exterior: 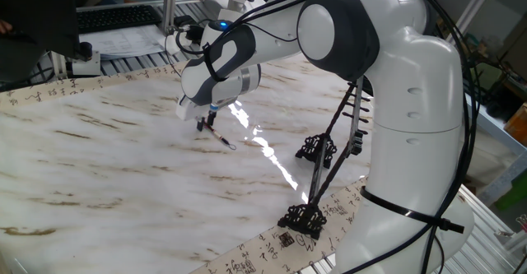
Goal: Place the brush on the pen rack
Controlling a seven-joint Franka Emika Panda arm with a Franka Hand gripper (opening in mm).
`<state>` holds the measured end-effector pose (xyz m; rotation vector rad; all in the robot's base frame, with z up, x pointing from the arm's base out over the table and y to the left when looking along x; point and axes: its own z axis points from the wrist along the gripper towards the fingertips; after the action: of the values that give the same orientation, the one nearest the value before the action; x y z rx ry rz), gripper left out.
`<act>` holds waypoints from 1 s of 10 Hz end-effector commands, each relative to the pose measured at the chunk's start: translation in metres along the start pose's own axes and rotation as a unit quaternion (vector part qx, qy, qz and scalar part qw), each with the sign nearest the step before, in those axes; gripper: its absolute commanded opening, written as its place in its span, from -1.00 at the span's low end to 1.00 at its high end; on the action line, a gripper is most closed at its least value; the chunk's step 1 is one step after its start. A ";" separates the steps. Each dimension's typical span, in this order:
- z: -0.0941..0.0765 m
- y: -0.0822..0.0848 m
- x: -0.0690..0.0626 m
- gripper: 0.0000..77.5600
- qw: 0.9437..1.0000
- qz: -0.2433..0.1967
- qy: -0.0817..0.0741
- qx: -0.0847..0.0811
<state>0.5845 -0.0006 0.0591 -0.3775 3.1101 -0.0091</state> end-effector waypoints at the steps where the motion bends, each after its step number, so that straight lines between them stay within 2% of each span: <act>1: -0.001 -0.001 -0.001 -0.97 1.000 0.000 -0.002 0.001; 4: -0.001 -0.001 -0.001 -0.97 1.000 0.000 -0.002 0.001; 5: -0.001 -0.003 0.000 -0.97 1.000 0.001 -0.006 0.003; 7: -0.008 -0.003 0.001 -0.97 1.000 0.005 0.004 0.001; 10: -0.015 -0.003 0.002 -0.97 1.000 0.009 0.010 0.001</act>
<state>0.5825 -0.0030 0.0715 -0.3548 3.1317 -0.0143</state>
